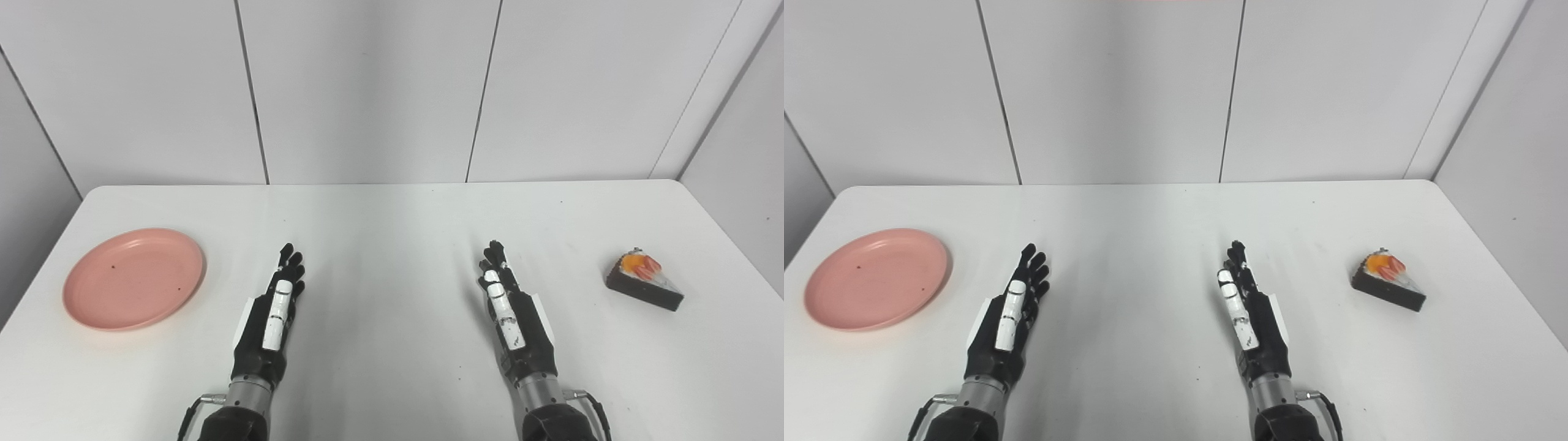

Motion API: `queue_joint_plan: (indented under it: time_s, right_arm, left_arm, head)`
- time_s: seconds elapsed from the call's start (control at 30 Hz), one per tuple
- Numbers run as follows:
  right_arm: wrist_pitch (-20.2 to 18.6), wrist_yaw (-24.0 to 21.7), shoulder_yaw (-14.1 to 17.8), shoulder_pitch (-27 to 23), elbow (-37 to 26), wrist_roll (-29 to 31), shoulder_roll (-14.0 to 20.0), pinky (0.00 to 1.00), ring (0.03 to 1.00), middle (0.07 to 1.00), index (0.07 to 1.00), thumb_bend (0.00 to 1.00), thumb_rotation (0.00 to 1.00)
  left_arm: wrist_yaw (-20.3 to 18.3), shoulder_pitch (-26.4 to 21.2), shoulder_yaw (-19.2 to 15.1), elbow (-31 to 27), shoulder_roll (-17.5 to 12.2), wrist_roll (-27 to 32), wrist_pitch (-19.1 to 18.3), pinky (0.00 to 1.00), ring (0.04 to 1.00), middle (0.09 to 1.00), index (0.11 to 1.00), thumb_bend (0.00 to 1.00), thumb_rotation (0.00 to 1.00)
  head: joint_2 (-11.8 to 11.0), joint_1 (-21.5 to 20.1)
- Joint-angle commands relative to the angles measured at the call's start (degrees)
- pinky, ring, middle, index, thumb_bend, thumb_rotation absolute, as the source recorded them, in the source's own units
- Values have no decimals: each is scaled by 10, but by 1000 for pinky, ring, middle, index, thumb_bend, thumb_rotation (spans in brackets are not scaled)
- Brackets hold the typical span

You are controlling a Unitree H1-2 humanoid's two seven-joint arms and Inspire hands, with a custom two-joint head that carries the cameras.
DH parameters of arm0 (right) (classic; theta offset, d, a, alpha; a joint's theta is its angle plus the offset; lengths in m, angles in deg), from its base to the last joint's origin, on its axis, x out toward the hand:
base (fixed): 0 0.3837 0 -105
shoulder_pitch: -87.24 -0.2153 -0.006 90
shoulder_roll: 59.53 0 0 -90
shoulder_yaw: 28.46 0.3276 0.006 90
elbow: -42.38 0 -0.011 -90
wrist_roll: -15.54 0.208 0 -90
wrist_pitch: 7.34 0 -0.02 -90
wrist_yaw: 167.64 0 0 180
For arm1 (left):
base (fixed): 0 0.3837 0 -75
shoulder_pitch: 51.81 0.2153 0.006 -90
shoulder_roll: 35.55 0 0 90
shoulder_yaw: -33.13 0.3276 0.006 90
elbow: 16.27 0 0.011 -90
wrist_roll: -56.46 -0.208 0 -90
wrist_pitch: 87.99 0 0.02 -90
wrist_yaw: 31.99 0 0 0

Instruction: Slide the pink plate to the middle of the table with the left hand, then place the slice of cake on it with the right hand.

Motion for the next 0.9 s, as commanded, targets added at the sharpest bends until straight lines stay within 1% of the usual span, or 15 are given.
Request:
queue_joint_plan:
  time_s: [0.0,0.13,0.2,0.23,0.3,0.33,0.4,0.5,0.57,0.63,0.67,0.77,0.87]
  right_arm:
    - [-10,-1,3,3,-14,6,-3,1000,993,1000,1000,624,839]
    - [-12,-3,6,3,-11,17,-3,1000,990,1000,1000,621,821]
    - [-15,-3,6,1,-9,15,-1,1000,995,1000,1000,621,823]
    - [-13,-4,5,0,-7,15,0,1000,996,1000,1000,619,825]
    - [-5,-7,5,-2,-1,14,3,1000,999,1000,1000,606,827]
    - [-2,-8,5,-3,2,15,4,1000,997,1000,1000,623,828]
    - [0,-8,4,-4,6,14,5,1000,995,1000,1000,634,831]
    - [3,-8,5,-5,11,14,5,1000,995,1000,1000,642,837]
    - [7,-7,5,-6,14,13,4,1000,995,1000,1000,643,832]
    - [12,-5,4,-7,18,9,3,1000,989,1000,1000,625,833]
    - [14,-5,3,-8,19,7,2,1000,985,1000,1000,609,839]
    - [13,-3,2,-9,19,2,1,1000,985,1000,1000,618,839]
    - [13,-4,1,-9,22,1,1,1000,989,1000,1000,636,840]
  left_arm:
    - [-2,19,1,12,-6,-7,-4,1000,1000,1000,1000,631,1000]
    - [-4,23,0,8,0,5,-3,1000,1000,1000,1000,603,1000]
    - [-11,22,3,7,-1,10,-12,1000,1000,1000,1000,581,1000]
    - [-19,21,6,9,-3,15,-11,1000,1000,1000,1000,574,1000]
    - [-31,18,10,22,-9,18,10,1000,1000,1000,1000,548,1000]
    - [-33,17,11,27,-11,17,18,1000,1000,1000,1000,567,1000]
    - [-23,15,10,38,-9,8,37,1000,1000,1000,1000,560,1000]
    - [-26,13,6,37,-8,14,26,1000,1000,1000,1000,557,1000]
    - [-31,11,5,44,-10,19,38,1000,1000,1000,1000,558,1000]
    - [-29,12,4,47,-11,14,42,1000,1000,1000,1000,576,1000]
    - [-25,13,3,44,-10,12,36,1000,1000,1000,1000,570,1000]
    - [-13,13,-1,43,-5,7,26,1000,1000,1000,1000,547,1000]
    - [-29,8,0,59,-12,16,48,1000,1000,1000,1000,536,1000]
  head:
    - [3,0]
    - [6,4]
    - [7,10]
    - [3,14]
    - [2,15]
    - [1,14]
    - [0,11]
    - [-1,8]
    - [-3,6]
    - [-5,3]
    - [-6,3]
    - [-9,1]
    - [-12,-2]
